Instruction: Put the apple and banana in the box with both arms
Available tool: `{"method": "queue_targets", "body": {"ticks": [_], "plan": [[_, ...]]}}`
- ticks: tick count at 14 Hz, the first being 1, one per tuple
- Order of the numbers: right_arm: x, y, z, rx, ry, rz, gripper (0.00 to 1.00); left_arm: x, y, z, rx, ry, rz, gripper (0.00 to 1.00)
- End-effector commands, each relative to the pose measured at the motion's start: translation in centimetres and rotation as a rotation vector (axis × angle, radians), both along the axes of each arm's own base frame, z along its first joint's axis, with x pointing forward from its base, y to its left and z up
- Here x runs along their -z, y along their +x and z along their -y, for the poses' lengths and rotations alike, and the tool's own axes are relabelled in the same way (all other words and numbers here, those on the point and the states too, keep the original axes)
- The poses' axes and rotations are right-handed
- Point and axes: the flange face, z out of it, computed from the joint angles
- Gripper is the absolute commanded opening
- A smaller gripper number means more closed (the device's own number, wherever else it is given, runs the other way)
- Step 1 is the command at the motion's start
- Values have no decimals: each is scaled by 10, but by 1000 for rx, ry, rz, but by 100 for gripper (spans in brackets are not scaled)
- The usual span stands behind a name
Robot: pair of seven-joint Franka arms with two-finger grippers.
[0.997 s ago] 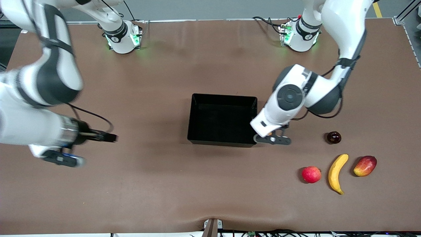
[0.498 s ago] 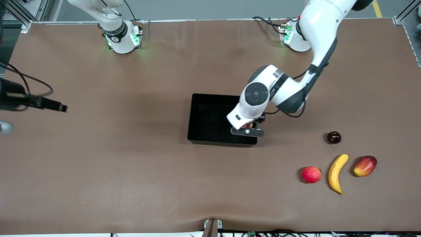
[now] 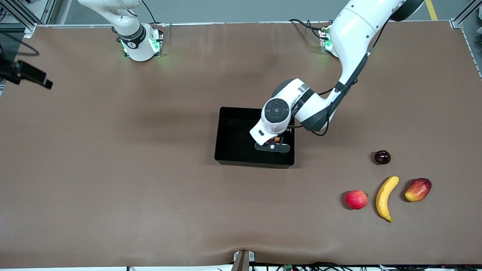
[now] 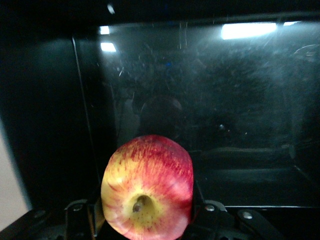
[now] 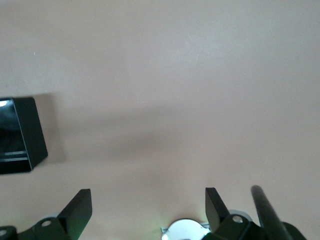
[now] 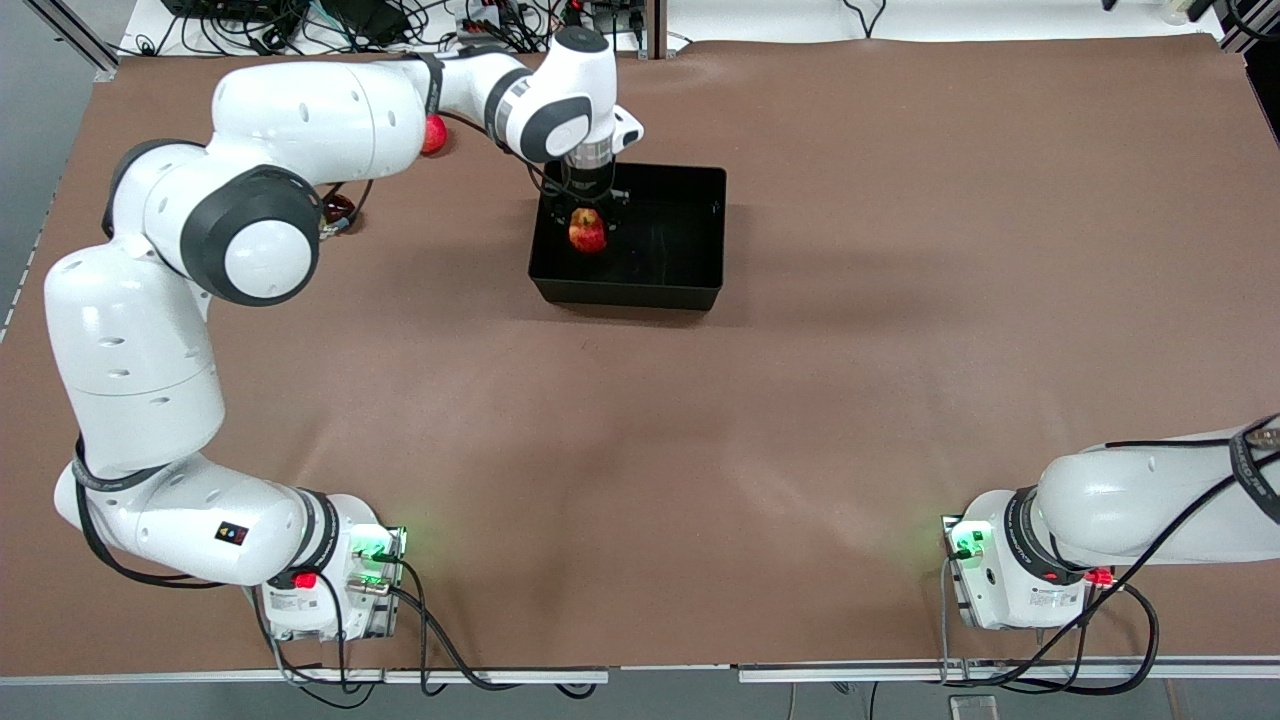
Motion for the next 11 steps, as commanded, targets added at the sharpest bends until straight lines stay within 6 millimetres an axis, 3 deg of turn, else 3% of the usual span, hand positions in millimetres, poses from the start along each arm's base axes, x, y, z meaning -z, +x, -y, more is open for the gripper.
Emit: {"method": "queue_targets", "body": {"ticks": [1,3,5,6,7,9,11], "plan": [[7,-9,5,-41,-38,-9,100,17,-14,2,-2,34,-12,0],[6,-5,13,-68,-31,13,100,29,-19,0,4,45,-33,0],[7,12,28,-121,-46,66,100,34,-21,-1,3,49,-40,0],[13,19,50,-154,-32,65,100,35,-21,-1,-1,49,-42,0],[9,19,59,-214,-24,78,100,33,-20,-2,-7,48,-41,4],[9,19,57,-240,-32,74,100,29,-17,-1,-33,47,-31,100],[7,19,55,-243,-34,76,100,11,-10,3,-61,37,-2,100]]}}
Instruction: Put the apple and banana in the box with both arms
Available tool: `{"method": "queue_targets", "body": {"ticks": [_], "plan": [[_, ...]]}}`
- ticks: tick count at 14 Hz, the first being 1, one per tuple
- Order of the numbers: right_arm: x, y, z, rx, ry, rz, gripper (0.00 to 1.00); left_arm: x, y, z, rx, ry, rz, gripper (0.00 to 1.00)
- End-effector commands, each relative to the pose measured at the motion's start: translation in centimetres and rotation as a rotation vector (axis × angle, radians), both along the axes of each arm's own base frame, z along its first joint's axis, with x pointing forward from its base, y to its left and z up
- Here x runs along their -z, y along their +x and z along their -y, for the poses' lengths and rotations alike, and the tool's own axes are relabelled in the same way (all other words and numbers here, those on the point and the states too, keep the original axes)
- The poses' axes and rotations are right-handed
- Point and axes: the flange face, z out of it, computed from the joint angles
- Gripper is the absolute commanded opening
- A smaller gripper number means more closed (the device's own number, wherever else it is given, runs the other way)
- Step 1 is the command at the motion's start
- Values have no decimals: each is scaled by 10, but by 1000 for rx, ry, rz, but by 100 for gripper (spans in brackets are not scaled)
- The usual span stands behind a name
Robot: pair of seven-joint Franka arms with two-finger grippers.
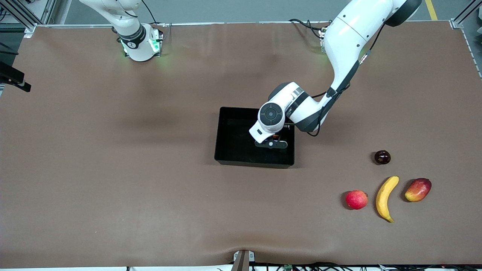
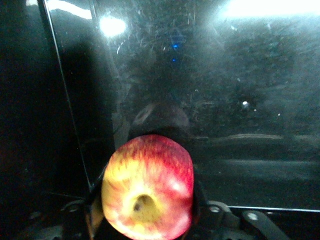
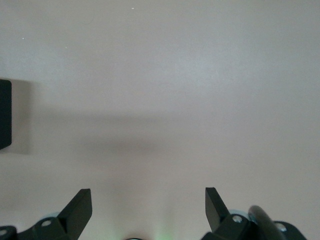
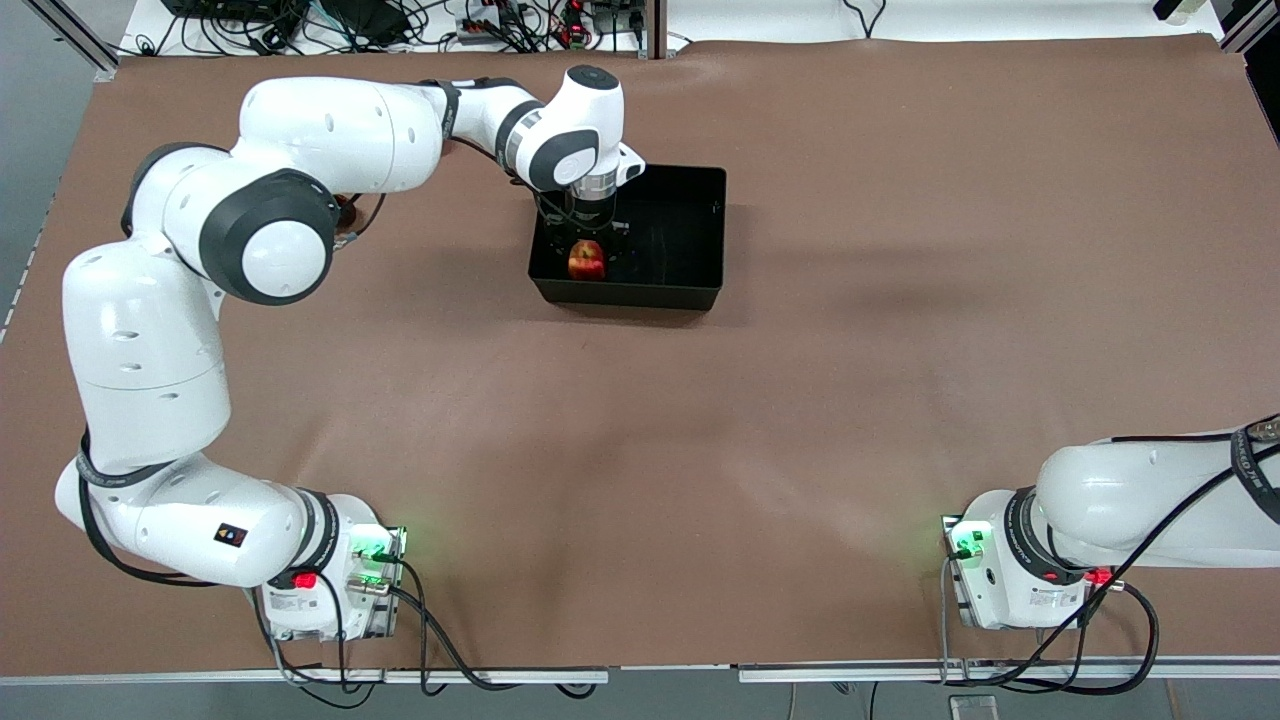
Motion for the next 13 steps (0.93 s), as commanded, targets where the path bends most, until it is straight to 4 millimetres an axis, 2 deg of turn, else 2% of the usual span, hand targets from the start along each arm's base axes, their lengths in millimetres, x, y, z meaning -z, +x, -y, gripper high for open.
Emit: {"method": "queue_targets", "body": {"ticks": [1,3,4,7,8,10,13], "plan": [[-10,1,-5,-23,-17,10,100,-39,16,0,-60,-5,69,100],[-10,1,-3,-19,-15,8,100,-90,33,-6,-83,-7,110,100],[-10,-1,0,-13,-14,3,100,-120,46,-16,-105,-5,125,100],[-8,-2,4,-4,-10,-7,100,-189,89,-65,-147,-7,164,100],[-7,-3,6,0,-3,-8,100,-202,102,-87,-146,-17,180,100],[-6,-4,10,7,1,-13,100,-213,129,-140,-111,-37,189,100],[-4,-5,16,19,5,-18,100,-211,164,-222,-30,-71,196,100]]}}
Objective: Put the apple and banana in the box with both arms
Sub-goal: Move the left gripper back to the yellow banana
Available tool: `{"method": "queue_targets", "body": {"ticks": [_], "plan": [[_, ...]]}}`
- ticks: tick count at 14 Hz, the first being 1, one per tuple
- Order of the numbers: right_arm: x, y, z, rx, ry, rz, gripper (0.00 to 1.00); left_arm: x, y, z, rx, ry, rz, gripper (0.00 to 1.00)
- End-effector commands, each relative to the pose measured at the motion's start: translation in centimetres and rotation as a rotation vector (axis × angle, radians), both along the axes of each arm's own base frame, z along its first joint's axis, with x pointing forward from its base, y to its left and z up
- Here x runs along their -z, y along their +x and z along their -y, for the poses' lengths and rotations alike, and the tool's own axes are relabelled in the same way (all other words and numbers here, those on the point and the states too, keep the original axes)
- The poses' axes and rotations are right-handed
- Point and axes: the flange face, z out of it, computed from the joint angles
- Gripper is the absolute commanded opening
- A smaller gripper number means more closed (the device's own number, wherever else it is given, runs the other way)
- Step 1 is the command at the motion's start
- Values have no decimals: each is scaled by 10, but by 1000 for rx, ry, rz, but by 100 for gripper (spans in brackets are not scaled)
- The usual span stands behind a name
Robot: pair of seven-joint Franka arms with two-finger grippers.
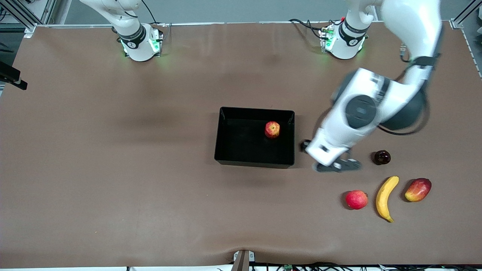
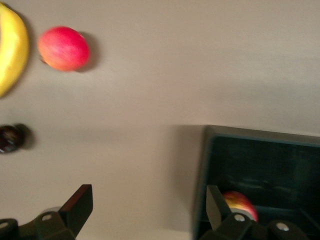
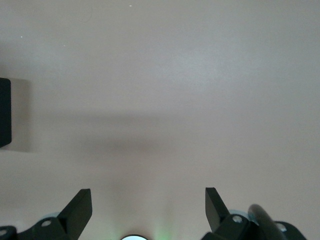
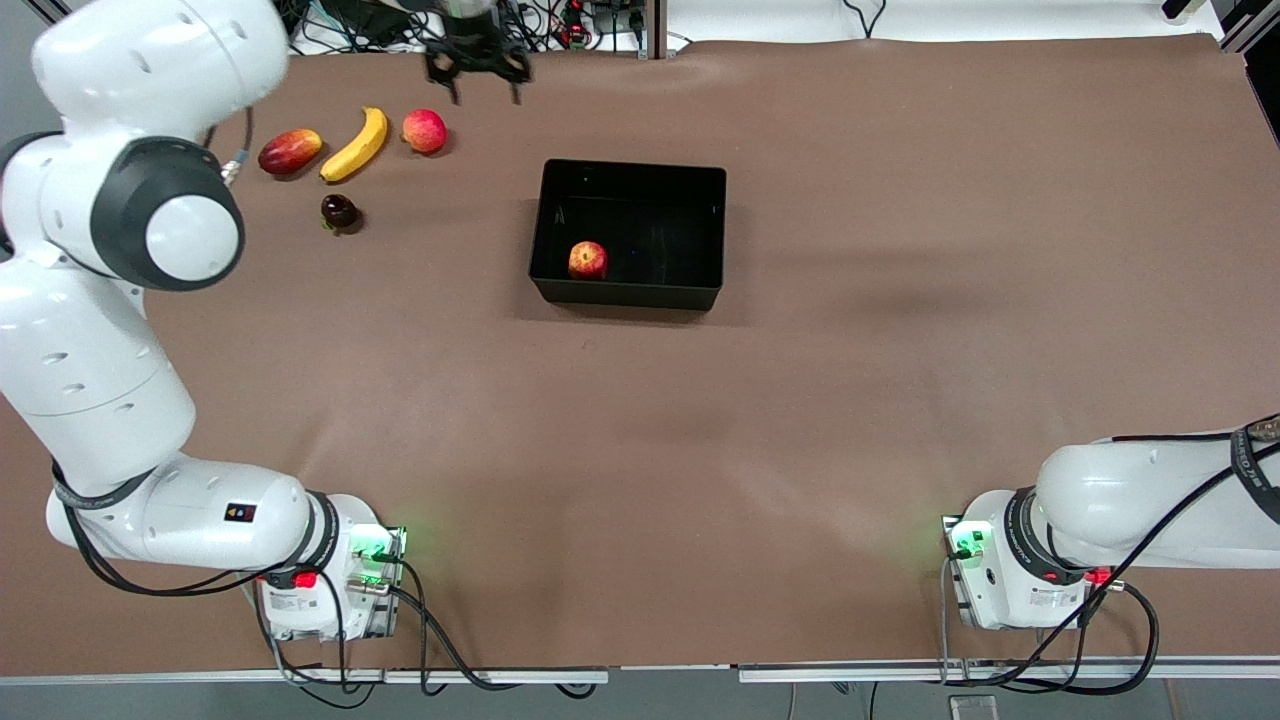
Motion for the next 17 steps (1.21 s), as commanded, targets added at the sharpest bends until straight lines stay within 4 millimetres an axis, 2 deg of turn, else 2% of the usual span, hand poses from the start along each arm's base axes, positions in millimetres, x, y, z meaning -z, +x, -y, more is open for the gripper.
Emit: {"method": "queue_targets", "body": {"ticks": [1,4,5,6,7,10,13,14,16,17], "plan": [[0,-1,7,0,4,-10,100,5,26,-61,84,-19,22,100],[0,-1,6,-1,4,-12,100,43,59,-150,240,-58,62,100],[0,-1,6,0,4,-12,100,60,66,-173,299,-70,72,100],[0,-1,7,2,4,-12,100,76,71,-183,363,-82,80,100],[0,-1,7,2,4,-12,100,84,75,-191,425,-84,100,100],[0,-2,7,2,4,-13,100,114,86,-231,591,3,141,100],[0,-2,7,2,4,-13,100,141,93,-242,664,67,170,100],[0,-2,7,2,6,-13,100,153,94,-241,675,77,177,100],[0,-2,8,3,6,-14,100,186,94,-259,632,51,179,100],[1,-2,10,8,6,-16,100,197,93,-259,631,43,176,100]]}}
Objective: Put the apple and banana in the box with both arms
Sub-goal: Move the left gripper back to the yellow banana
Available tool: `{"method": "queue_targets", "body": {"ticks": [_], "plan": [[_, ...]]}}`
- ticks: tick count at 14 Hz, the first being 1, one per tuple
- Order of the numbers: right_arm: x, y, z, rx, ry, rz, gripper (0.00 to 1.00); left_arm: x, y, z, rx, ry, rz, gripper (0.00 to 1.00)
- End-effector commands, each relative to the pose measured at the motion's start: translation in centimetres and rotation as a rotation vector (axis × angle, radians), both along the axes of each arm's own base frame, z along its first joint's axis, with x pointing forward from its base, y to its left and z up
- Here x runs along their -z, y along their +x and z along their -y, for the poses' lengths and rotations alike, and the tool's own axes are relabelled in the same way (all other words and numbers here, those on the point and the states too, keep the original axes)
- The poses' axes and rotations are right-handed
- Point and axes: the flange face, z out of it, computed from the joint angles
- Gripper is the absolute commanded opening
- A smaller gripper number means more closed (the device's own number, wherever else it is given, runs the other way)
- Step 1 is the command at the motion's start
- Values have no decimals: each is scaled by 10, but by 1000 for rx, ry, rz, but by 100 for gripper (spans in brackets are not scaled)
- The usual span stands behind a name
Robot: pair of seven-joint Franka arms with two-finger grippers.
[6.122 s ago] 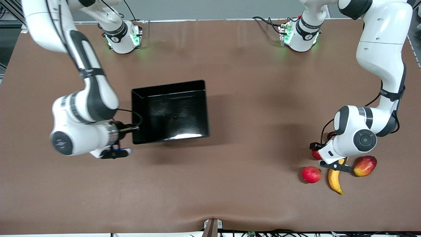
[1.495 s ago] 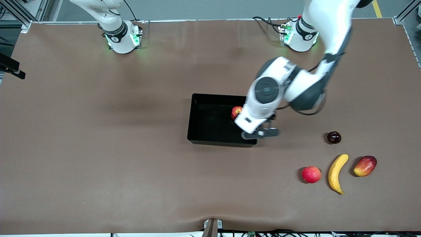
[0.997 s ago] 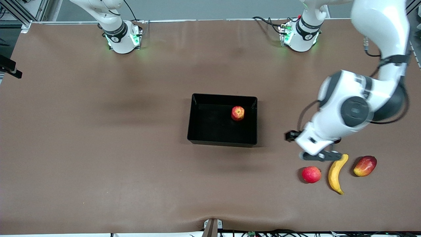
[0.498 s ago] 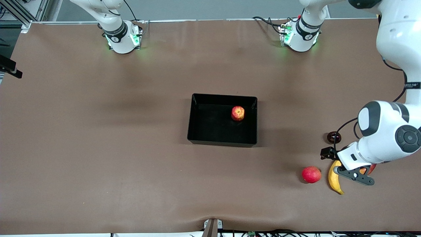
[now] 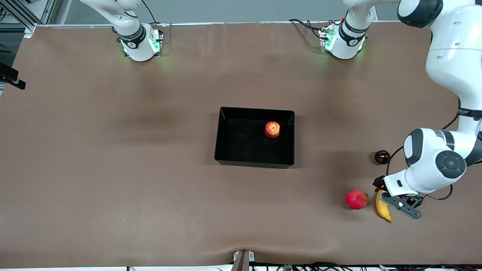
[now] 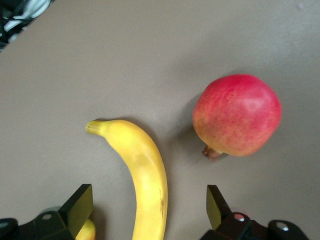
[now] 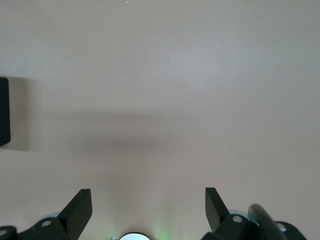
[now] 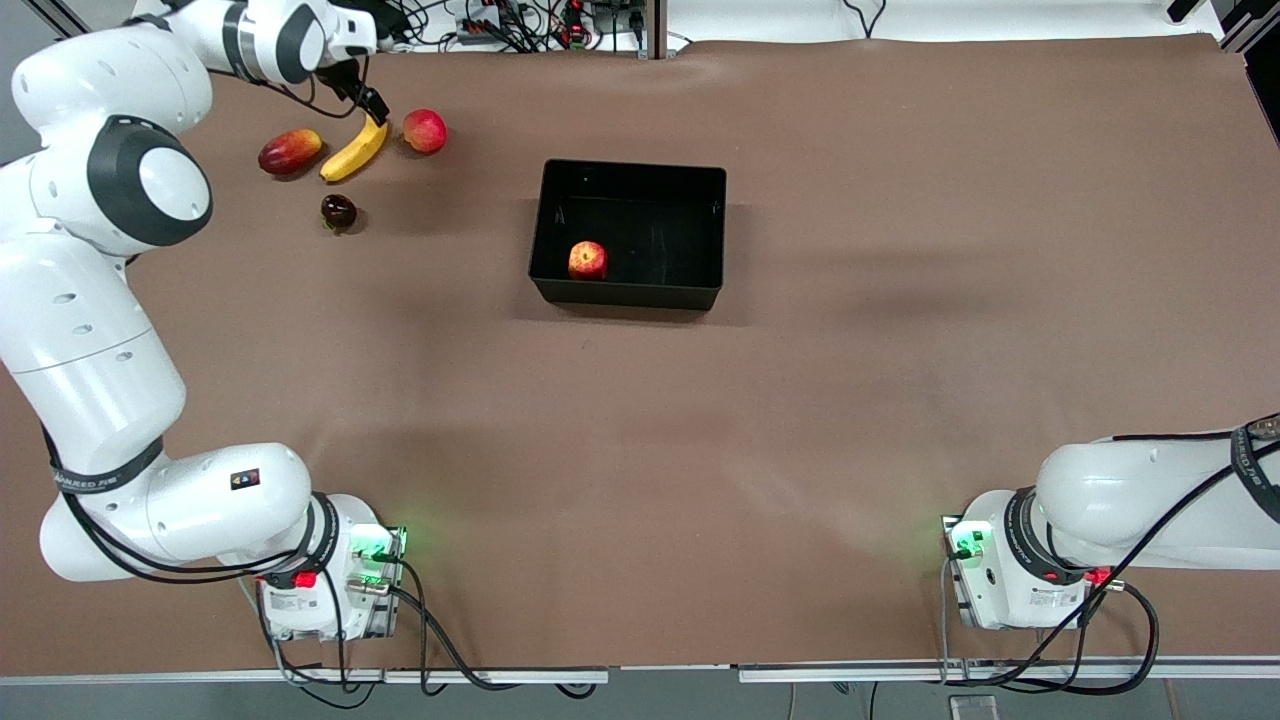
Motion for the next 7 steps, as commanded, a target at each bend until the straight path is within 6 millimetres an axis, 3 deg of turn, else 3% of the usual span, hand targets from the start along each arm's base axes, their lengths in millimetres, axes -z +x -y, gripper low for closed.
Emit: {"method": "queue_targets", "body": {"ticks": [1,4,5,7], "plan": [[-2,-1,7,2,4,-5,100,32,0,-16,-8,-2,0,100],[-1,-2,9,3,6,-6,100,49,-2,-23,-66,-2,1,100],[-1,-2,11,6,6,-6,100,53,-4,-22,-89,-6,-7,81],[-1,-2,12,7,11,-5,100,57,-6,-22,-96,-4,-14,75]]}}
